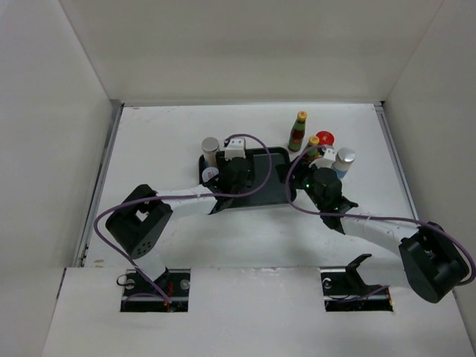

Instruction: Organize the condiment bottles

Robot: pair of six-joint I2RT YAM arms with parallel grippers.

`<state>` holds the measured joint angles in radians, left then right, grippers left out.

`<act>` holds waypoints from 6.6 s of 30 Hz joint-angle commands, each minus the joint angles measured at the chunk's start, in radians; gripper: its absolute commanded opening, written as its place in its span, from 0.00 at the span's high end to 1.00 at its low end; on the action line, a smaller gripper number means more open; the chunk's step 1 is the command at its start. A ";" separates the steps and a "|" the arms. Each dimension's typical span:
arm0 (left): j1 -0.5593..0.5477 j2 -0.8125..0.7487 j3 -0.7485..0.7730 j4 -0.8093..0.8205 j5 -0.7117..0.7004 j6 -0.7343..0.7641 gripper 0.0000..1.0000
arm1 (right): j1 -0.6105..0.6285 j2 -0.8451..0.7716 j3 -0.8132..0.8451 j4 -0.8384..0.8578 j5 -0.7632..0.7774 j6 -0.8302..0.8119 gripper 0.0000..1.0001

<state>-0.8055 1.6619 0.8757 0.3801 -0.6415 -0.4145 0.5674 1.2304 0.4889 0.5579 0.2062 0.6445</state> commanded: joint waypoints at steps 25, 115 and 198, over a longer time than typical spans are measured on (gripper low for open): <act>-0.036 -0.338 -0.076 0.235 0.006 0.111 0.70 | 0.078 0.188 0.120 -0.001 -0.076 0.009 0.81; 0.375 -0.795 -0.713 0.209 0.055 -0.343 0.51 | -0.150 0.225 0.548 -0.423 0.390 -0.422 0.63; 0.398 -0.786 -0.715 0.212 0.089 -0.353 0.39 | -0.249 0.455 0.846 -0.447 0.084 -0.459 0.18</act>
<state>-0.4099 0.8864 0.1562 0.5476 -0.5632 -0.7662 0.3126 1.6737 1.2644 0.1104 0.3210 0.2226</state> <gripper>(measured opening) 0.604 0.829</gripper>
